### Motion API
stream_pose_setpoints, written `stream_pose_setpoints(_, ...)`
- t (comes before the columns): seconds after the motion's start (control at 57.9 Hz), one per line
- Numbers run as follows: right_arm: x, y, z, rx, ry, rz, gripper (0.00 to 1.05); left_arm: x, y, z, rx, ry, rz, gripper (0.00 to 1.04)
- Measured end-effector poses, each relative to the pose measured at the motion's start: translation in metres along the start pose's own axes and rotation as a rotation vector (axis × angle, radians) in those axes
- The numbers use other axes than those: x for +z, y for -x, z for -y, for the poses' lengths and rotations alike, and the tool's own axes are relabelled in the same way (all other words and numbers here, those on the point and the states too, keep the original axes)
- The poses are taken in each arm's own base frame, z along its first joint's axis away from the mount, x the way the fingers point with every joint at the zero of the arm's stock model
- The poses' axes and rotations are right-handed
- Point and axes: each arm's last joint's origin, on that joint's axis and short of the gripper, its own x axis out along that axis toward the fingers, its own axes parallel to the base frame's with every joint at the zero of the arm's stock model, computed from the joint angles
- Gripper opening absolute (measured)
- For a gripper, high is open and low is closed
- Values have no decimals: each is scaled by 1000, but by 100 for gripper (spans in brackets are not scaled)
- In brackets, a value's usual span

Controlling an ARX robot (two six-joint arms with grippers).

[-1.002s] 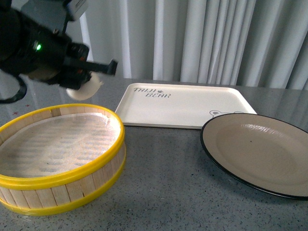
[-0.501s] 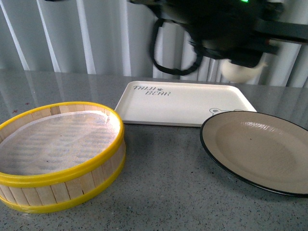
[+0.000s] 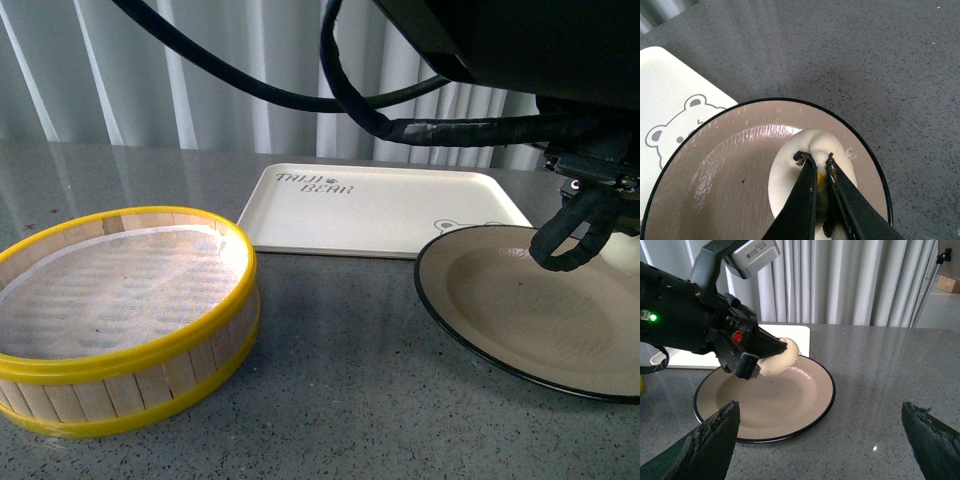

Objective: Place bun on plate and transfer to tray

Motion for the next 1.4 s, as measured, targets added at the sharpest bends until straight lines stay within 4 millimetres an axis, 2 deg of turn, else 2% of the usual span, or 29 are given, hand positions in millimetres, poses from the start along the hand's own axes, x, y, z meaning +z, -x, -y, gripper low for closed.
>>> stream_pose_setpoints(0.207,0,0,0,0,0,0,96,4,-10,-25,39,-8,-6,4)
stream_pose_setpoints(0.397,0,0,0,0,0,0,96,-21,-22,-45,43,-1,-79,4)
stream_pose_setpoints(0.501,0,0,0,0,0,0,96,-30,-24,-43,31,-4,-95,4)
stream_pose_setpoints(1.089,0,0,0,0,0,0,96,-49,-28,-29,-22,-26,-118,4)
stream_pose_setpoints(1.4,0,0,0,0,0,0,96,-59,-37,-24,-16,-30,-140,4)
